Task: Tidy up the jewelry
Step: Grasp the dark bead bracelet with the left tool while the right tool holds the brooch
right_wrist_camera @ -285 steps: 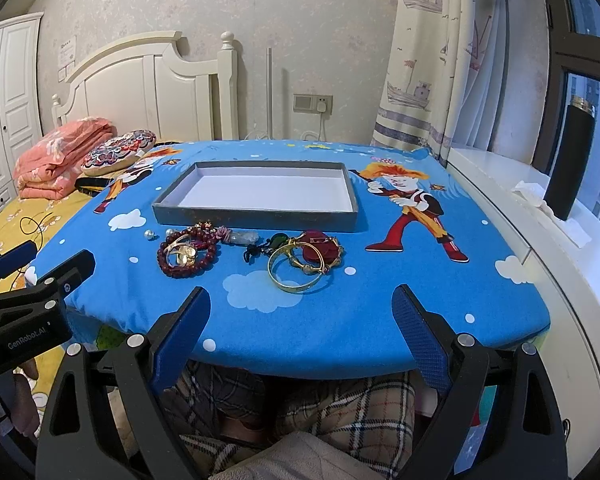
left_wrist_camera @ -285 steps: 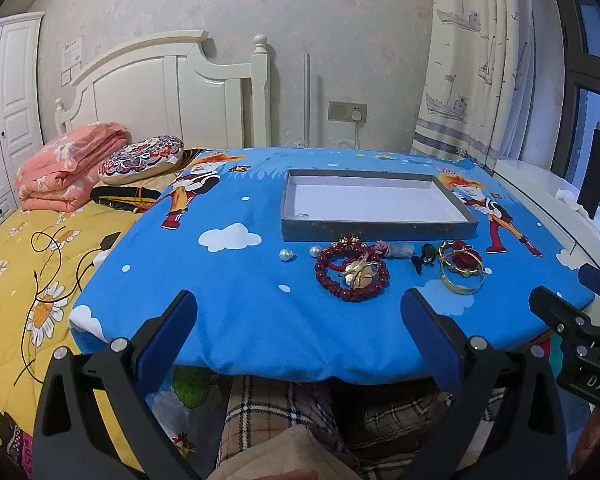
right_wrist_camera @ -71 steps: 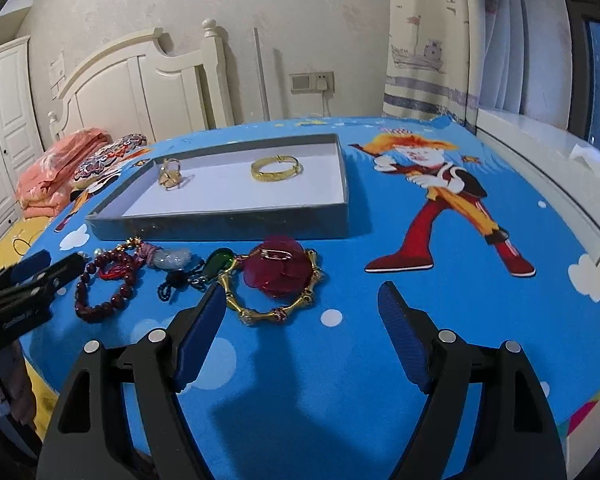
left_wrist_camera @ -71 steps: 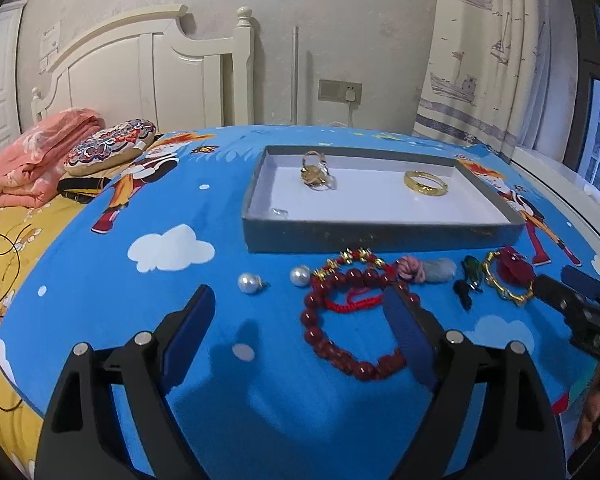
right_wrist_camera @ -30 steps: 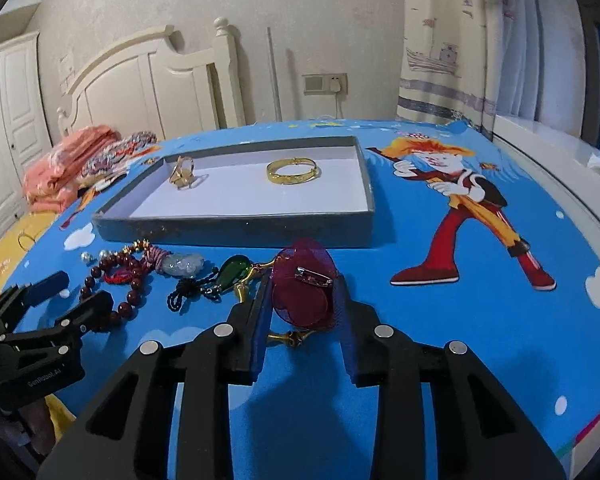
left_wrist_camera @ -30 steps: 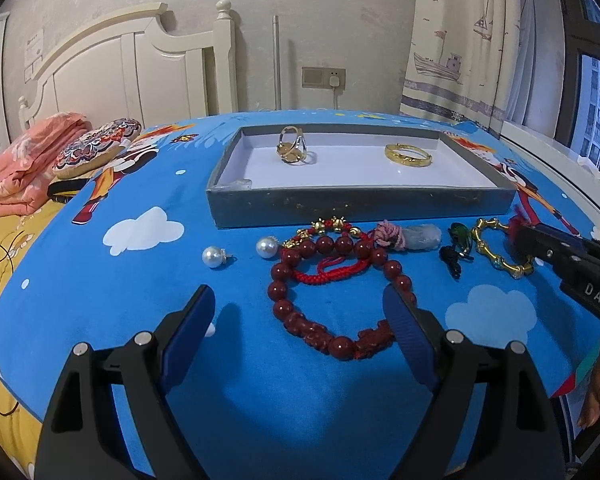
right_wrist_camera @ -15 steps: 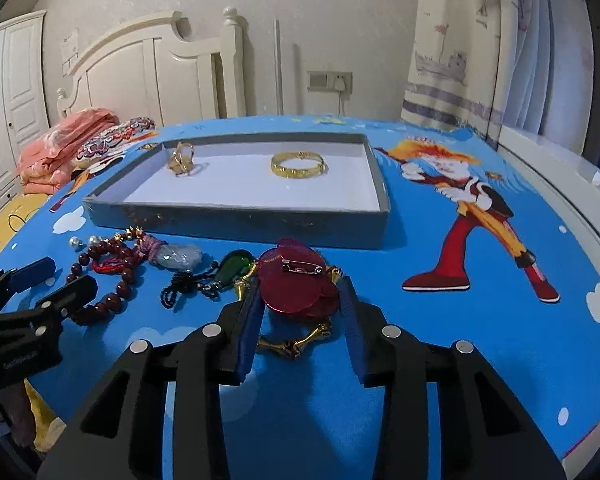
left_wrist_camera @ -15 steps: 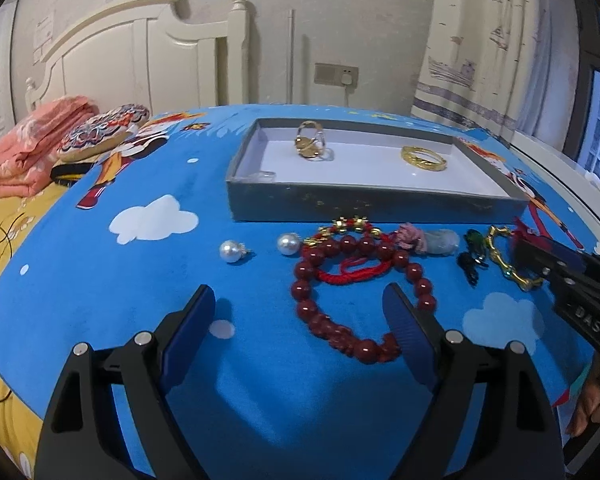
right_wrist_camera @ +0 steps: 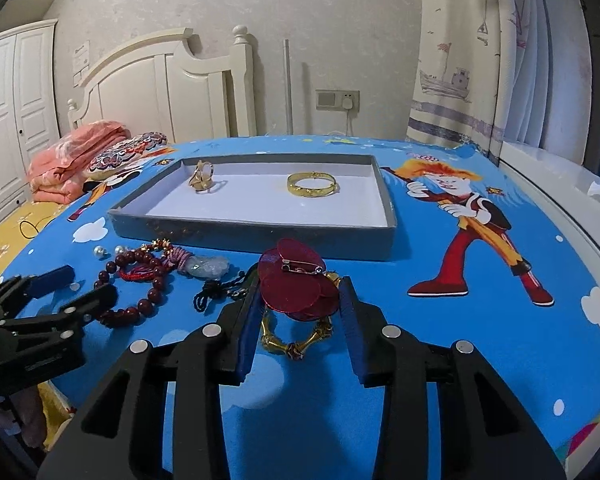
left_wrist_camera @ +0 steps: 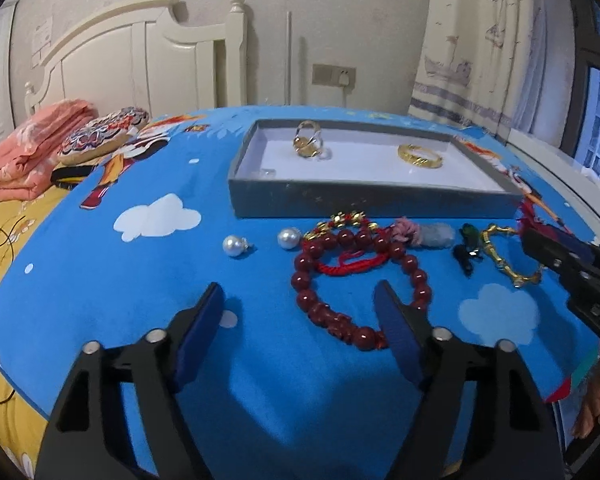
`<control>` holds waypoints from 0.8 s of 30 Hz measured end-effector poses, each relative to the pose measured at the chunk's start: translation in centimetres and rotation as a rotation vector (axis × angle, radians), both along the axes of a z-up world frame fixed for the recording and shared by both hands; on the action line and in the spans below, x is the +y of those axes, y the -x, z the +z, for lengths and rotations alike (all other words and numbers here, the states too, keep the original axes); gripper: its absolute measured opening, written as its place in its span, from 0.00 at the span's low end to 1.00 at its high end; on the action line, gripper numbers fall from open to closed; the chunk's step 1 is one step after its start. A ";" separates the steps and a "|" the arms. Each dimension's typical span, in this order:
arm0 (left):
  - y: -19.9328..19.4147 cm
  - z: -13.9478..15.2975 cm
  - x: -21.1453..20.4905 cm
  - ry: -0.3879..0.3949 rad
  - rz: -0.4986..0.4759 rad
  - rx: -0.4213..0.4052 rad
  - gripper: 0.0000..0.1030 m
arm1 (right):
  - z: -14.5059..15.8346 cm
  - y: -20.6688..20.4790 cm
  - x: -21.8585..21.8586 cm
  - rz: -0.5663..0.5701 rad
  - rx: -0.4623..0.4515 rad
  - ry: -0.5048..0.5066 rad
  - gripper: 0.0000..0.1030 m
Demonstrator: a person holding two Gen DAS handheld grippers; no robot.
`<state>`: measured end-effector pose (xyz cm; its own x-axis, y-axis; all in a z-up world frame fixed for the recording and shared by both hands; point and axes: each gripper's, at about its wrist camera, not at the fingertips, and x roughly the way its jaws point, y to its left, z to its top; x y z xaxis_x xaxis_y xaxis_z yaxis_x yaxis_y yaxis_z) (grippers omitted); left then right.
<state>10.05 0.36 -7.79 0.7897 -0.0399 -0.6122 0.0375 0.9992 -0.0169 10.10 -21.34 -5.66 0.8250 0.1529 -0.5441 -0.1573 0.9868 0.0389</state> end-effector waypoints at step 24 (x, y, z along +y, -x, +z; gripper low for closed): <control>-0.6 0.1 2.0 -0.030 0.011 0.000 0.11 | -0.6 0.5 1.5 0.038 0.022 0.003 0.36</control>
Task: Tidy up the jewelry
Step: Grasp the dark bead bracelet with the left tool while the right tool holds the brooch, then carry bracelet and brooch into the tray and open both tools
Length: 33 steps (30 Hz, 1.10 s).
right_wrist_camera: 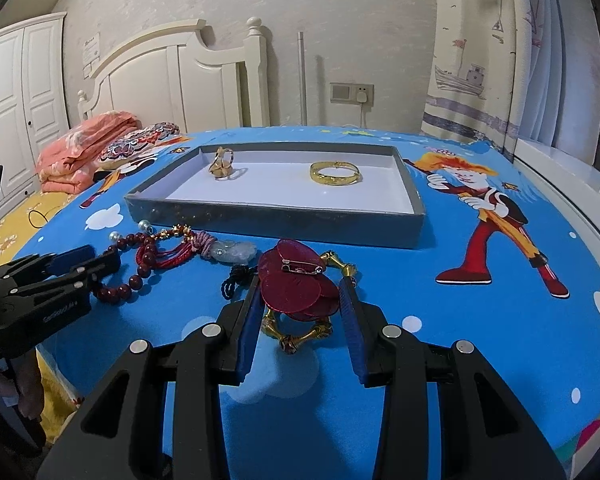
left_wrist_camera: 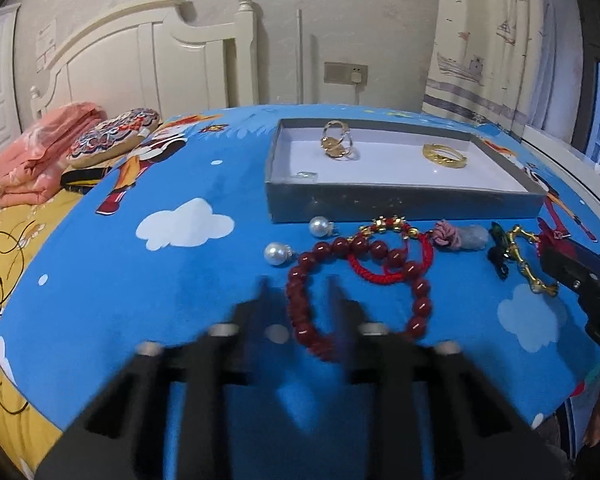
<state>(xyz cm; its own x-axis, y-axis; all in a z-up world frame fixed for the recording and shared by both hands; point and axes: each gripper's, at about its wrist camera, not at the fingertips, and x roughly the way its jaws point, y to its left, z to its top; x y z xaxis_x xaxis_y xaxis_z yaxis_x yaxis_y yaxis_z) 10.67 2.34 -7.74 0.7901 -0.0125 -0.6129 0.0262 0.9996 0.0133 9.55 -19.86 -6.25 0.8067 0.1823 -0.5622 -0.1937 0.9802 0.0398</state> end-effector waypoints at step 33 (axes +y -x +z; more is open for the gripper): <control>6.7 6.4 -4.2 0.071 -0.146 -0.218 0.09 | 4.7 5.4 2.2 0.051 -0.140 0.020 0.35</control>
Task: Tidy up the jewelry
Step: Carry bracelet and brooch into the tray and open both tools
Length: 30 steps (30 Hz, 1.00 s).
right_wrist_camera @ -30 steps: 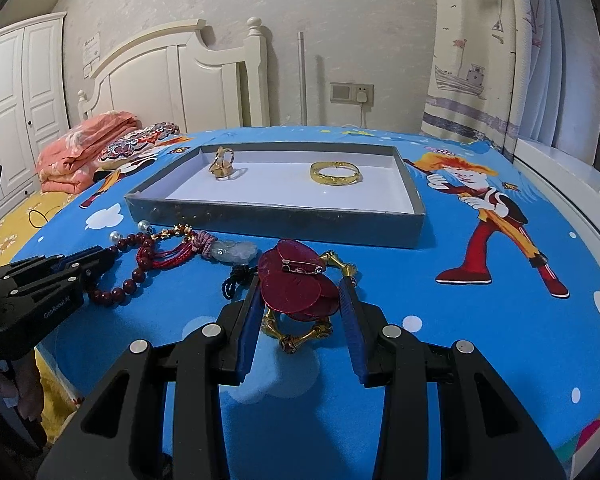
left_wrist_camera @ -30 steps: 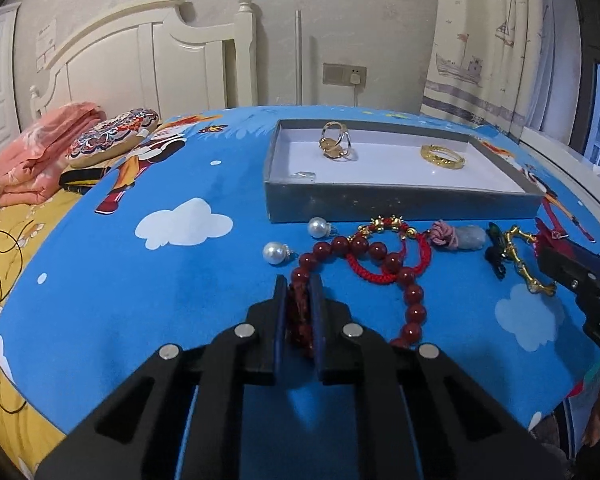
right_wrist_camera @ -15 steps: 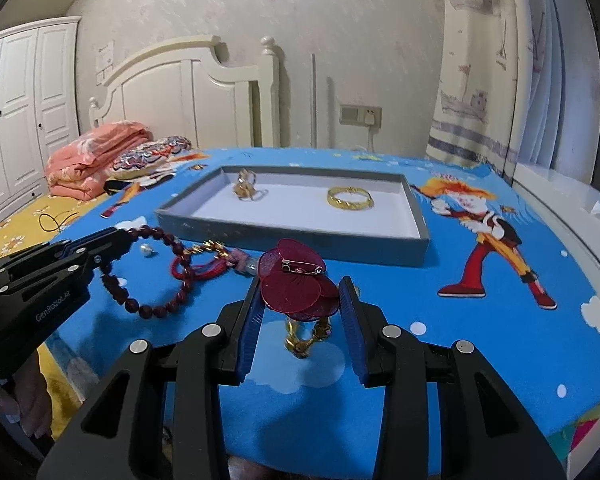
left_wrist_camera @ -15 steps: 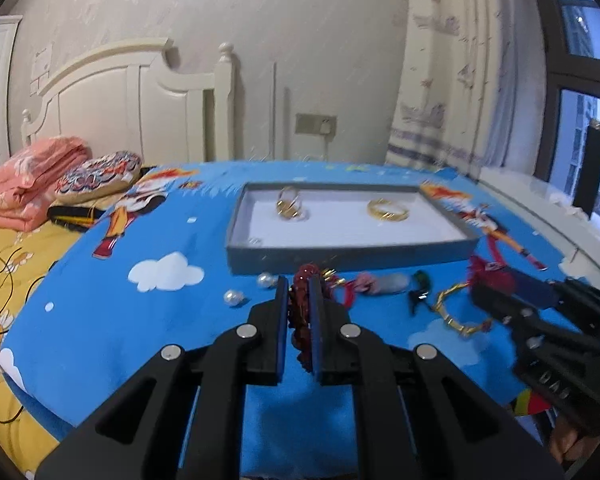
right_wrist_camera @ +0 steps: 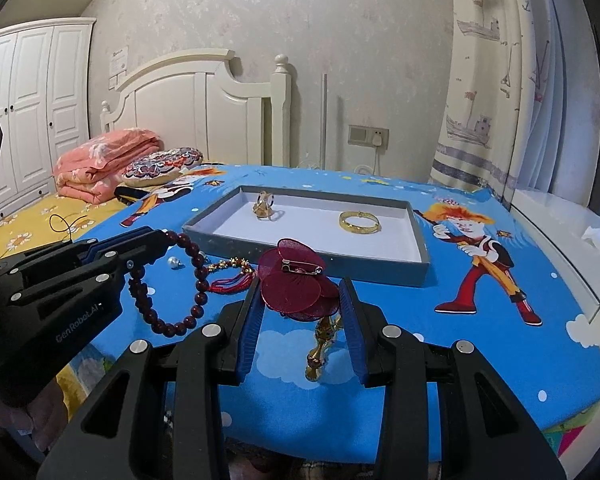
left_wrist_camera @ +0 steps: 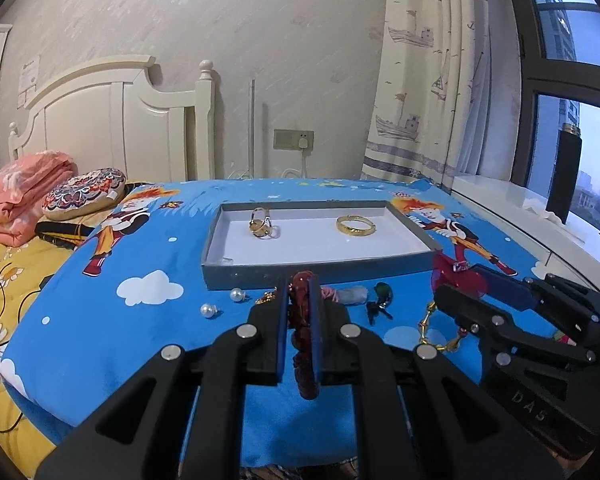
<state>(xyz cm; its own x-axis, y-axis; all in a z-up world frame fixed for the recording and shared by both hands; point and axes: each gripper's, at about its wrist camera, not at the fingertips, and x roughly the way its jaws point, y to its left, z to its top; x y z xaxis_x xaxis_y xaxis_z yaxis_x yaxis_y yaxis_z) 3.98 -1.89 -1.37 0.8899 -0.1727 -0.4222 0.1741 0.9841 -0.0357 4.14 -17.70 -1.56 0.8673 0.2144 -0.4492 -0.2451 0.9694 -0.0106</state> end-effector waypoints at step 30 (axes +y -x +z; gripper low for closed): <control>-2.0 -2.6 1.0 0.029 0.016 0.078 0.09 | -5.4 -4.1 -4.0 -0.074 0.190 0.018 0.45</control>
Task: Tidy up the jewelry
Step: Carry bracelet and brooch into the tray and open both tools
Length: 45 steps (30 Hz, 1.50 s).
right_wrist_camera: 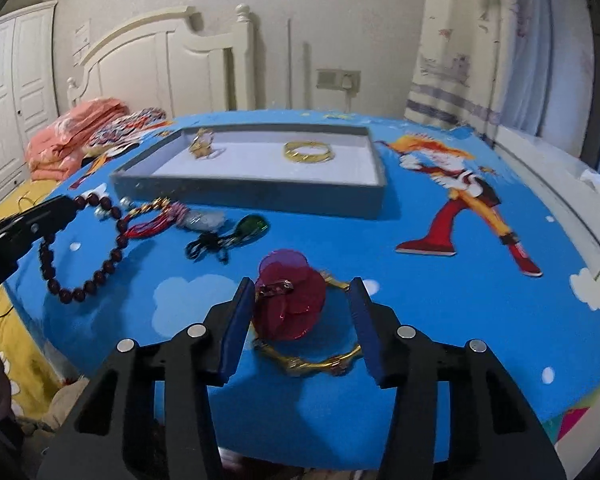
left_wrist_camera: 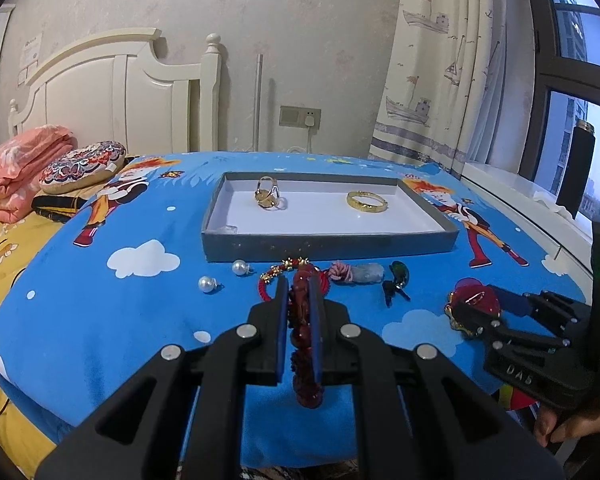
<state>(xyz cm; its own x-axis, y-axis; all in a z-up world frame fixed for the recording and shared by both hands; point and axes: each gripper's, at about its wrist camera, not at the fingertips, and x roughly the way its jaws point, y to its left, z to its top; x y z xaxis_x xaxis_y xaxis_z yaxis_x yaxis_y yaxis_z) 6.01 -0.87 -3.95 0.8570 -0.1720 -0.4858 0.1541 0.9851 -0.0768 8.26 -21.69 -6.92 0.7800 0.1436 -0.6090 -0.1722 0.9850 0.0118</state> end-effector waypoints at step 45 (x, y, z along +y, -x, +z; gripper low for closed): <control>-10.9 6.8 -3.1 -0.051 -0.008 -0.066 0.09 | 5.7 -10.1 2.6 -0.004 -0.027 -0.041 0.34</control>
